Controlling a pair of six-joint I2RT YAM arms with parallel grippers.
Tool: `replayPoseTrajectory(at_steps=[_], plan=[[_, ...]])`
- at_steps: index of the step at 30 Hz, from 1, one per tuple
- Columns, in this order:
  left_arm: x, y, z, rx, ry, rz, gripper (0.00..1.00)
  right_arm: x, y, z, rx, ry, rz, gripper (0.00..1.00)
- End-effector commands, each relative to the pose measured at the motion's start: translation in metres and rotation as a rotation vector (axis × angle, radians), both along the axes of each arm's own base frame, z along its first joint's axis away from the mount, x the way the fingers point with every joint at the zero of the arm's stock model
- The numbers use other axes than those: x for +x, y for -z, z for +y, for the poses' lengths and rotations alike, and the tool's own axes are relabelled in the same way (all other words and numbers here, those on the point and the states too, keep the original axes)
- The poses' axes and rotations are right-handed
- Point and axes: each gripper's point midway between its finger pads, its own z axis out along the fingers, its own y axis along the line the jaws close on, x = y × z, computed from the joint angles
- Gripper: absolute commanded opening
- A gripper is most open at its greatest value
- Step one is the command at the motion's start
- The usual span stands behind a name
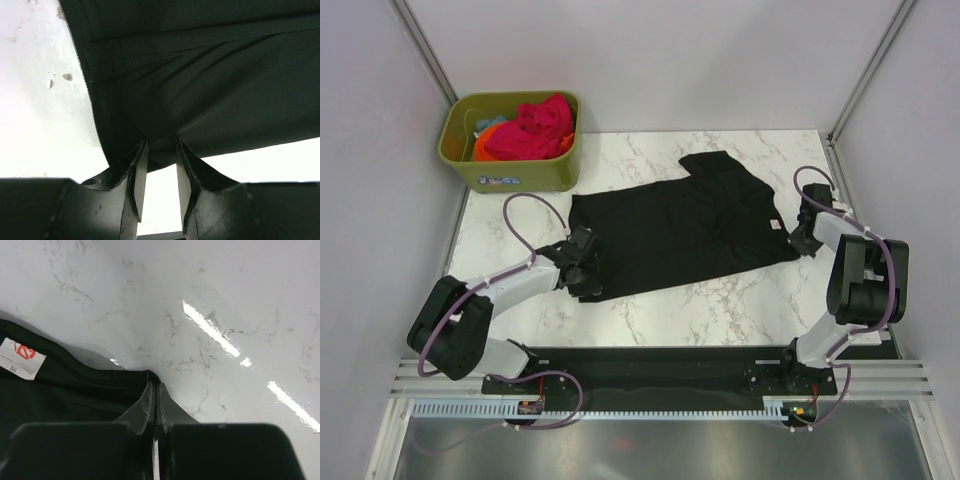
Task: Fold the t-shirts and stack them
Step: Fold the tshirt
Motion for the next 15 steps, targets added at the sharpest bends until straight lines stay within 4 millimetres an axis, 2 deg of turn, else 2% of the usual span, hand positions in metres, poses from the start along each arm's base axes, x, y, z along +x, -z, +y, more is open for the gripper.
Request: replayPoseTrajectory(at_steps=[1, 4, 10, 15], plan=[[-0.004, -0.005, 0.014, 0.099, -0.023, -0.016, 0.38, -0.018, -0.003, -0.027, -0.075, 0.086, 0.019, 0.00], [-0.010, -0.009, 0.011, 0.118, -0.001, -0.008, 0.38, -0.027, -0.011, -0.040, -0.107, 0.115, 0.030, 0.00], [-0.037, -0.012, -0.021, 0.040, 0.066, 0.016, 0.41, -0.053, -0.019, -0.041, -0.121, 0.113, 0.060, 0.00], [-0.053, -0.013, -0.022, -0.003, 0.055, 0.038, 0.47, -0.072, -0.036, -0.059, -0.135, 0.146, 0.068, 0.04]])
